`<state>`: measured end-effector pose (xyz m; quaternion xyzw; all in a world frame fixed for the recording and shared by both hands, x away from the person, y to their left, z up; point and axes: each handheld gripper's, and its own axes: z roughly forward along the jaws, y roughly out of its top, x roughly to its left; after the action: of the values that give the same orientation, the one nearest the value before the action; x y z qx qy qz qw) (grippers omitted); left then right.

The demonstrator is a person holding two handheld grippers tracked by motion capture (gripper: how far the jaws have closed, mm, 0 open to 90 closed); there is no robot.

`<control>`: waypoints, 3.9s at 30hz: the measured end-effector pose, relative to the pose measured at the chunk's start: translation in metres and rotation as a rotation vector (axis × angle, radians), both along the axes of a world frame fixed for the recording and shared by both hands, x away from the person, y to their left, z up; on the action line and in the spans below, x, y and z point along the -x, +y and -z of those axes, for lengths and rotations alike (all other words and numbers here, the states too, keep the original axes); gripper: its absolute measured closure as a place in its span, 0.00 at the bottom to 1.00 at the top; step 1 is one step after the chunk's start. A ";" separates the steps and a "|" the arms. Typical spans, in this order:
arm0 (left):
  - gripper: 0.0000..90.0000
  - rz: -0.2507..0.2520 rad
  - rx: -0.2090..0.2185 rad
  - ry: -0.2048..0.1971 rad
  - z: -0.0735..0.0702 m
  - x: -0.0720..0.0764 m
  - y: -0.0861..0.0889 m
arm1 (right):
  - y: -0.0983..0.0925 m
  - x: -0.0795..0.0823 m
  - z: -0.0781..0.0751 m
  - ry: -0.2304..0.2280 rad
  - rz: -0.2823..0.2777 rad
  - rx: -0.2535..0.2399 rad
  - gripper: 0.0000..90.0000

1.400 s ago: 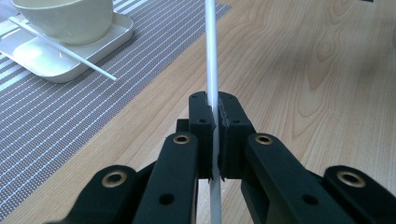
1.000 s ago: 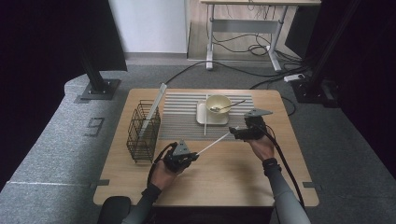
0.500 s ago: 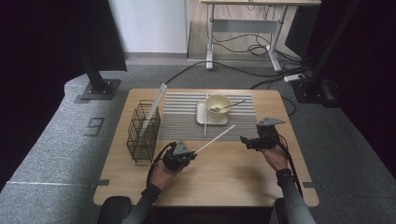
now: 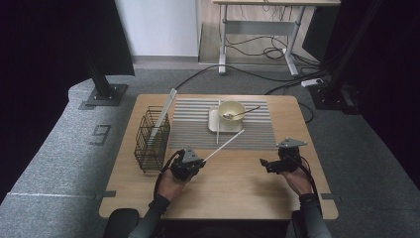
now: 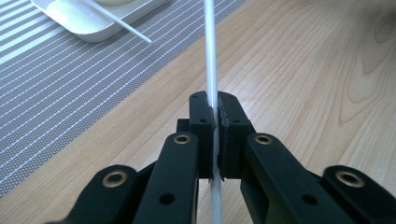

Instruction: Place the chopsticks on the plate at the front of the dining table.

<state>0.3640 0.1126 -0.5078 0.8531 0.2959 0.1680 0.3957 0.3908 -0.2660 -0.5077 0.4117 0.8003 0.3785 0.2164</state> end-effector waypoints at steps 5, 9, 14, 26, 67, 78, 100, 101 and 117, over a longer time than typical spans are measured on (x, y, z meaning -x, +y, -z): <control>0.95 -0.024 -0.003 0.002 0.001 -0.002 0.002 | -0.008 0.005 0.009 0.009 0.016 -0.015 0.00; 0.95 -0.043 -0.004 0.001 0.001 -0.003 0.004 | -0.012 0.008 0.017 0.016 0.024 -0.018 0.00; 0.95 -0.072 -0.004 0.000 0.001 -0.004 0.007 | -0.017 0.009 0.032 0.051 0.029 -0.007 0.00; 0.95 -0.150 0.000 0.003 0.000 -0.011 0.011 | -0.017 0.006 0.055 0.112 0.031 0.037 0.00; 0.95 -0.390 0.019 0.049 0.010 -0.065 0.002 | -0.017 0.006 0.057 0.102 0.034 0.032 0.00; 0.95 -0.419 0.009 0.070 0.020 -0.087 -0.002 | -0.017 0.006 0.056 0.103 0.034 0.031 0.00; 0.95 -0.415 -0.076 0.087 0.037 -0.122 -0.028 | -0.017 0.006 0.057 0.102 0.033 0.033 0.00; 0.95 -0.417 -0.072 0.086 0.037 -0.123 -0.028 | -0.017 0.006 0.057 0.102 0.033 0.032 0.00; 0.94 -0.393 -0.048 0.088 0.043 -0.142 -0.042 | -0.016 0.005 0.057 0.102 0.033 0.032 0.00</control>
<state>0.5056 0.0704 -0.5507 0.7946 0.4698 0.2114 0.3212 0.3855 -0.2822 -0.5642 0.4401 0.8092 0.3406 0.1883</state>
